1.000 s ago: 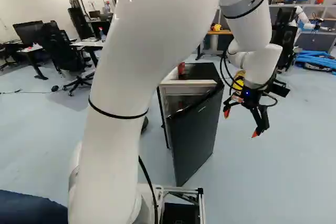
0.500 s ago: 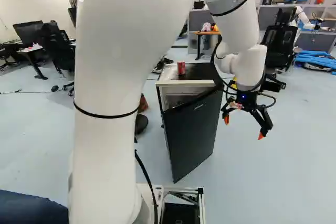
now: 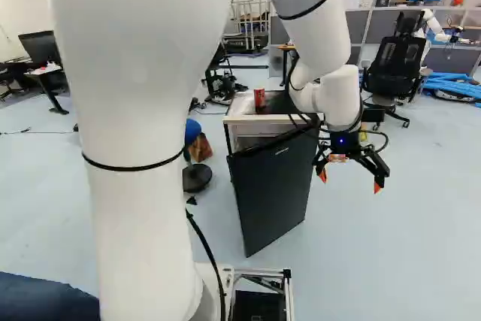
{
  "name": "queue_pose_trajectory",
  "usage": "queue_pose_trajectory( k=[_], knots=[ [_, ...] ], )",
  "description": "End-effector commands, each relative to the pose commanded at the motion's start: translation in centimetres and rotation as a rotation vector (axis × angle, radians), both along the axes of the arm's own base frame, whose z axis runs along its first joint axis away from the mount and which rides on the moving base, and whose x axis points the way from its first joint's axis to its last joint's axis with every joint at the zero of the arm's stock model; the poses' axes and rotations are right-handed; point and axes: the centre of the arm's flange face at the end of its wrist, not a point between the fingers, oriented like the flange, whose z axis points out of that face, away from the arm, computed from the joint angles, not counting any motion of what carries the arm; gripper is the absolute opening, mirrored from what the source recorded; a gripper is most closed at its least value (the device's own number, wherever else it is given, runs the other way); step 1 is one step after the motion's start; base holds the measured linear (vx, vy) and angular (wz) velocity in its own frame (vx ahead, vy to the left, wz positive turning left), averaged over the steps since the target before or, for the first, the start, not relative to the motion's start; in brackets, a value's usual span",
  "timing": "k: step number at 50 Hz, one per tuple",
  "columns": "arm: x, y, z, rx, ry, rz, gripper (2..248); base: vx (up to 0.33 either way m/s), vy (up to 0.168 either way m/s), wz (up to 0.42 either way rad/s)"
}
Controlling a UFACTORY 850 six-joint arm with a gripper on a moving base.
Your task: Grab a drink from the fridge
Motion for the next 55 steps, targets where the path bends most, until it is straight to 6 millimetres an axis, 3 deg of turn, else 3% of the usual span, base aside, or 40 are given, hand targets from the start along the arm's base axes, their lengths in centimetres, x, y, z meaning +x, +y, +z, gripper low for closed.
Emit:
queue_pose_trajectory(
  k=[27,55],
  knots=[
    [0.3,4.3,0.4,-0.109,-0.027,0.257,247,0.0,0.0,0.0],
    [0.2,9.6,0.5,-0.134,-0.014,0.416,247,0.0,0.0,0.0]
  ],
)
